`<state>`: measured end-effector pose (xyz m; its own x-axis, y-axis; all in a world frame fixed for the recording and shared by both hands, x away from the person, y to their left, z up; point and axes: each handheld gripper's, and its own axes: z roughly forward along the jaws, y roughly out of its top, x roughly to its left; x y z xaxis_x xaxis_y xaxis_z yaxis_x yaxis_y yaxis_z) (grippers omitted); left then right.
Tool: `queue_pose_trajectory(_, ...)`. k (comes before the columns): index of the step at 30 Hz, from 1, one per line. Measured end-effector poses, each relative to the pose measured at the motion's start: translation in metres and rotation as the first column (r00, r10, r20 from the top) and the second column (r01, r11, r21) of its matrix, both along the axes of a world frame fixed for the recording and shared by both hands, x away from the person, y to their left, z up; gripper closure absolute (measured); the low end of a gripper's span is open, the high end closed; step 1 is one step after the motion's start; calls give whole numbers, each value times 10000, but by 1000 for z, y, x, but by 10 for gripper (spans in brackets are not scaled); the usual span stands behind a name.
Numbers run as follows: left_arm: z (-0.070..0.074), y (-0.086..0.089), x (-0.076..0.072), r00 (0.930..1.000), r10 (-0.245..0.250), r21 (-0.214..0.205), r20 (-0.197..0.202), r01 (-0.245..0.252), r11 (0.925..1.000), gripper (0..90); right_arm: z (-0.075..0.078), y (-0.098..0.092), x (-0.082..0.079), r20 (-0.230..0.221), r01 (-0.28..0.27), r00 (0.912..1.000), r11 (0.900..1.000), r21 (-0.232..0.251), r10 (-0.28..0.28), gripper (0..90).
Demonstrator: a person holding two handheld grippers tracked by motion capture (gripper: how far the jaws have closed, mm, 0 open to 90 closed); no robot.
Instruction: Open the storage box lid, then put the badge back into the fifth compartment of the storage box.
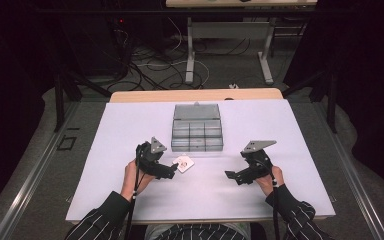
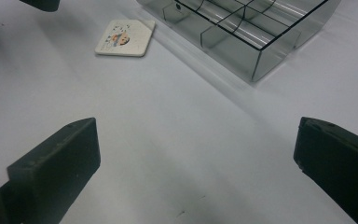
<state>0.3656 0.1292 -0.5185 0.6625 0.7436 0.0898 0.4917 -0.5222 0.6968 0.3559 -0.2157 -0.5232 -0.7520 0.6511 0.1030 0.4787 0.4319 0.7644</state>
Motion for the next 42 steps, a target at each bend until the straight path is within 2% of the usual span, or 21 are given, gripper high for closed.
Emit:
queue_pose_trajectory(2,0,-1,-1,9998,-126,54,-178,127,9999,1,1,0,-1,0,0,10000,10000,3,0,0)
queue_pose_trajectory(6,-1,-3,-1,9995,-244,38,-182,244,9997,1,1,2,-1,-56,-87,9999,9999,-95,86,0)
queue_pose_trajectory(7,-2,-5,-1,9997,-225,-134,-139,223,9997,1,2,2,-1,-188,-116,9998,9997,-234,112,0)
queue_pose_trajectory(9,-2,-6,0,9994,-289,-131,-205,287,9995,1,2,2,0,-273,-128,9996,9996,-262,121,0)
queue_pose_trajectory(10,-3,-6,0,9985,-382,-116,-390,378,9992,1,1,2,0,-250,-72,9997,9997,-233,66,0)
queue_pose_trajectory(14,-8,-11,1,9953,-724,-2,-639,725,9974,1,0,0,2,-491,-115,9987,9994,-328,99,0)
queue_pose_trajectory(19,-14,-16,2,9937,-758,-46,-827,757,9971,1,1,2,2,-401,-185,9990,9993,-318,172,0)
queue_pose_trajectory(21,-16,-19,4,9922,-810,-94,-943,805,9967,0,2,2,1,-629,-236,9978,9983,-524,203,0)
queue_pose_trajectory(25,-21,-26,7,9884,-956,74,-1180,972,9952,3,1,3,2,-589,-228,9981,9987,-446,202,0)
queue_pose_trajectory(28,-25,-31,8,9886,-964,95,-1156,982,9951,47,0,4,3,-503,-298,9983,9987,-407,278,0)
queue_pose_trajectory(29,-26,-32,8,9872,-1051,136,-1199,1075,9941,69,0,4,3,-637,-333,9975,9983,-478,303,0)
queue_pose_trajectory(31,-28,-34,9,9889,-1018,186,-1082,1044,9944,119,1,4,3,-722,-413,9967,9974,-590,370,0)
queue_pose_trajectory(32,-28,-35,10,9882,-1037,192,-1124,1065,9941,149,0,4,3,-518,-402,9979,9980,-481,377,0)
queue_pose_trajectory(34,-29,-37,12,9892,-951,234,-1116,983,9949,180,0,4,3,-609,-471,9972,9975,-526,439,0)
queue_pose_trajectory(39,-33,-37,17,9906,-852,114,-1075,869,9962,274,-1,7,4,-691,-558,9963,9963,-655,513,0)
queue_pose_trajectory(41,-34,-36,19,9884,-899,80,-1220,915,9958,298,-2,8,4,-519,-604,9970,9967,-548,576,0)
queue_pose_trajectory(42,-35,-36,20,9891,-907,-13,-1164,911,9958,305,-2,8,4,-519,-601,9970,9962,-635,568,0)
